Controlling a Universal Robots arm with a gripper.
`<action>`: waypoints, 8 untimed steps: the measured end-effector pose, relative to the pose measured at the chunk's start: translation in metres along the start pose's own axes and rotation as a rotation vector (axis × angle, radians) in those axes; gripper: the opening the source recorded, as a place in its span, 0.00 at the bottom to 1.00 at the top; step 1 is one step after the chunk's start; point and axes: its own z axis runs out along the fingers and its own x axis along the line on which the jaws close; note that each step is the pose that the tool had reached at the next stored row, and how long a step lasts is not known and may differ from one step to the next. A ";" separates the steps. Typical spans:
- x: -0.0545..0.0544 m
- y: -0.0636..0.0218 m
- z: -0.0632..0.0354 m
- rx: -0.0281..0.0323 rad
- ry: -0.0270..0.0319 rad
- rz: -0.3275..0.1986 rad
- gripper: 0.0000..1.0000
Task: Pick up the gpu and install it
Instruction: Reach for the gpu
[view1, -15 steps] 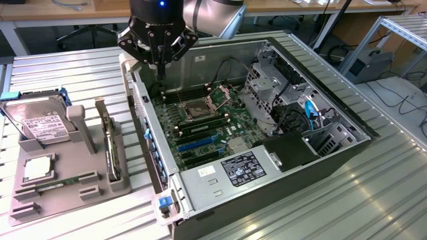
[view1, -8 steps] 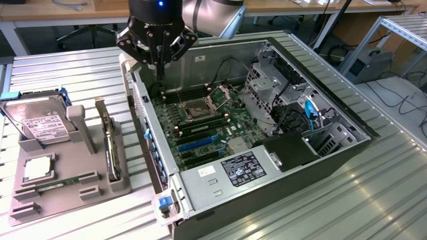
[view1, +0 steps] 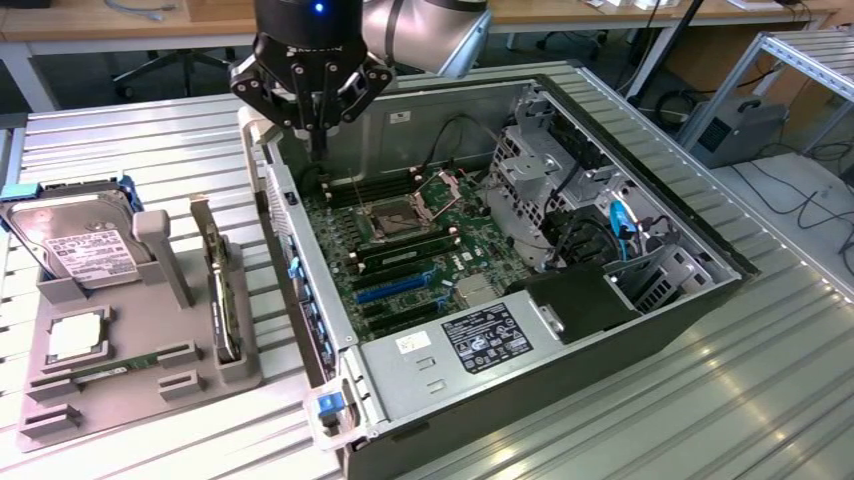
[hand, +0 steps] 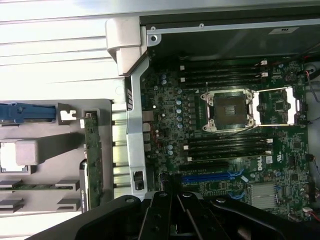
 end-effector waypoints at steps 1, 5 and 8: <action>0.000 0.0000 0.0000 0.0000 0.0000 0.000 0.11; 0.002 -0.0001 0.0000 0.0000 0.0000 0.000 0.11; 0.003 -0.0003 0.0001 0.0000 0.0000 0.000 0.11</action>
